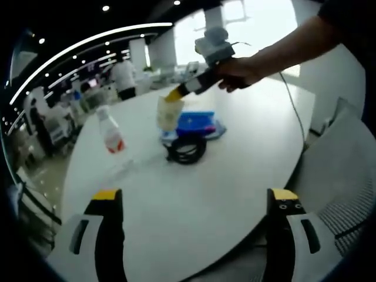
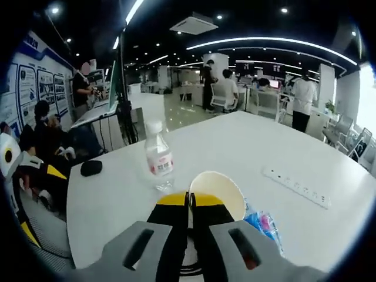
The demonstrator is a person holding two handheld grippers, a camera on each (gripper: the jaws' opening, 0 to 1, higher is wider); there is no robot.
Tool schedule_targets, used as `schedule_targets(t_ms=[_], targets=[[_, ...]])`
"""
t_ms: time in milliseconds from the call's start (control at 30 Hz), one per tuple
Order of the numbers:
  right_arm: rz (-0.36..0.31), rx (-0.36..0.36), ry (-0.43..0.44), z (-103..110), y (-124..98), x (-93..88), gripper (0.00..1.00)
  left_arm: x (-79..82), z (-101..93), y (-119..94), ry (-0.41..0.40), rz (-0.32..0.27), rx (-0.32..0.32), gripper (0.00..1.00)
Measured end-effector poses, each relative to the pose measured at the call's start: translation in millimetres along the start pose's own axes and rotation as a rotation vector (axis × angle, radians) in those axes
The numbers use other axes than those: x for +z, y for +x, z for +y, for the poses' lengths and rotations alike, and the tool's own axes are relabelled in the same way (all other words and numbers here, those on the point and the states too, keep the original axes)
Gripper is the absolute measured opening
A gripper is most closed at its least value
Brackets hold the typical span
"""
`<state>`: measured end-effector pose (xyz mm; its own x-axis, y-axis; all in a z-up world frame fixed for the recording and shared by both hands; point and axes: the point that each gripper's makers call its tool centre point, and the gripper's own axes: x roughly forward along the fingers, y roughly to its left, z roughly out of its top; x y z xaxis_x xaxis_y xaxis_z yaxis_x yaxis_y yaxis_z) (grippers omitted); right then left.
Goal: Arrange the tabletop items into an orderly group along one side of the table until the central work area is clear of visible clutter.
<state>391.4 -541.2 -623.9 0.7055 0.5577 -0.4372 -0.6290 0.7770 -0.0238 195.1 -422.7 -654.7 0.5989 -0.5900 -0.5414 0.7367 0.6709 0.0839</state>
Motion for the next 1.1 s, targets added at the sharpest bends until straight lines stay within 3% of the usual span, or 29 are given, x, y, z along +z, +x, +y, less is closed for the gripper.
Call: schedule_targets(t_ms=[300,733,1100], targets=[[0.026,0.013,-0.07,2.5,15.6,-5.7,0.0,-1.4,1.4,-0.3,0.003,0.008,0.004,0.97],[0.021,0.008,-0.106,0.6,33.8,-3.2,0.0,-4.6,0.9,1.5,0.026,0.033,0.008,0.97],[0.06,0.062,-0.198,16.8,55.4,-9.4,0.0,-5.9,0.1,3.1,0.024,0.043,0.003,0.95]])
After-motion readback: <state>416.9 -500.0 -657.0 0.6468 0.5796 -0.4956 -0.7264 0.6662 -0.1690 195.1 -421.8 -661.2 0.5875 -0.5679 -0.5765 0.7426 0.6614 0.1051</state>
